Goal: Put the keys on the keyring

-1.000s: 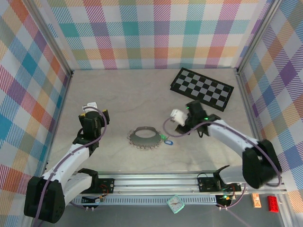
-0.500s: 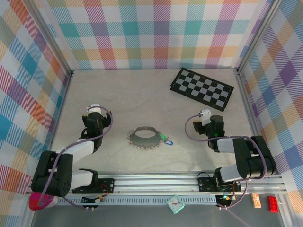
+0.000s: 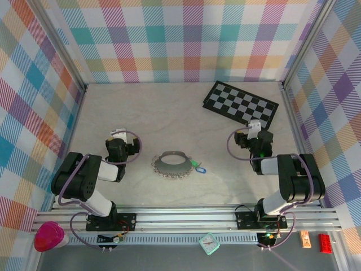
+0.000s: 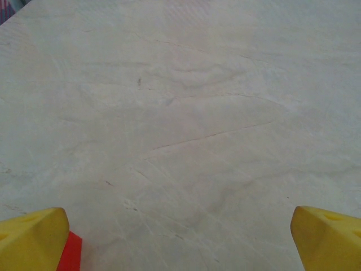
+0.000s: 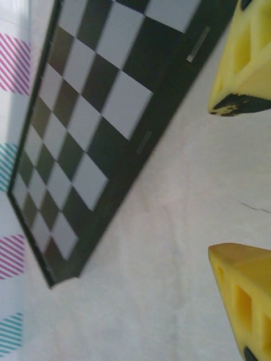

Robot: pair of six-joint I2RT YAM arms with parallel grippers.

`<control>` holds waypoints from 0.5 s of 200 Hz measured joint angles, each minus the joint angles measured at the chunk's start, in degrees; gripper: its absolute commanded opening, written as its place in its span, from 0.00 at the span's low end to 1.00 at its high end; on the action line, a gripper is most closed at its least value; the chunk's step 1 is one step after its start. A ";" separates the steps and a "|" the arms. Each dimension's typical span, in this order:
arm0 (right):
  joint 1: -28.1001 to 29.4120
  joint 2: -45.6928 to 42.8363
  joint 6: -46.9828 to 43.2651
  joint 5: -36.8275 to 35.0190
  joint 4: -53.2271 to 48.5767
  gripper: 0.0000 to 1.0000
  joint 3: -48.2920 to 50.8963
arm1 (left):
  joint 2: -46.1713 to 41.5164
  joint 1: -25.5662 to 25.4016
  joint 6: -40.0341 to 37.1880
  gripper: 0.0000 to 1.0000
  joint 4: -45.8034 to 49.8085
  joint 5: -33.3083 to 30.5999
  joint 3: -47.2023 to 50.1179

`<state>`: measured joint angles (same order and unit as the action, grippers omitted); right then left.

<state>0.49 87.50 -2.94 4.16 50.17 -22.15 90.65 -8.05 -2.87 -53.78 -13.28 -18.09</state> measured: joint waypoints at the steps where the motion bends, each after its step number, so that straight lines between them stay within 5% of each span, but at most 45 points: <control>1: -0.04 0.00 0.13 -0.02 -0.07 0.70 -0.09 | 0.00 0.00 0.00 1.00 0.09 0.04 -0.11; 22: -0.85 0.00 1.46 -0.02 -1.03 0.82 -1.40 | 0.00 1.22 0.22 1.00 2.71 1.92 -3.72; 37: -0.96 0.02 1.95 0.07 -2.05 0.99 -1.42 | -0.02 2.36 0.33 1.00 2.80 2.64 -4.98; 100: -0.96 0.11 2.54 0.59 -3.34 0.99 -1.42 | -0.02 2.89 0.48 1.00 4.42 3.82 -5.09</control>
<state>-0.47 87.61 -0.40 4.75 46.83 -23.57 90.63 -5.17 -2.39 -49.36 -9.45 -23.18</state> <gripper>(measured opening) 0.987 0.999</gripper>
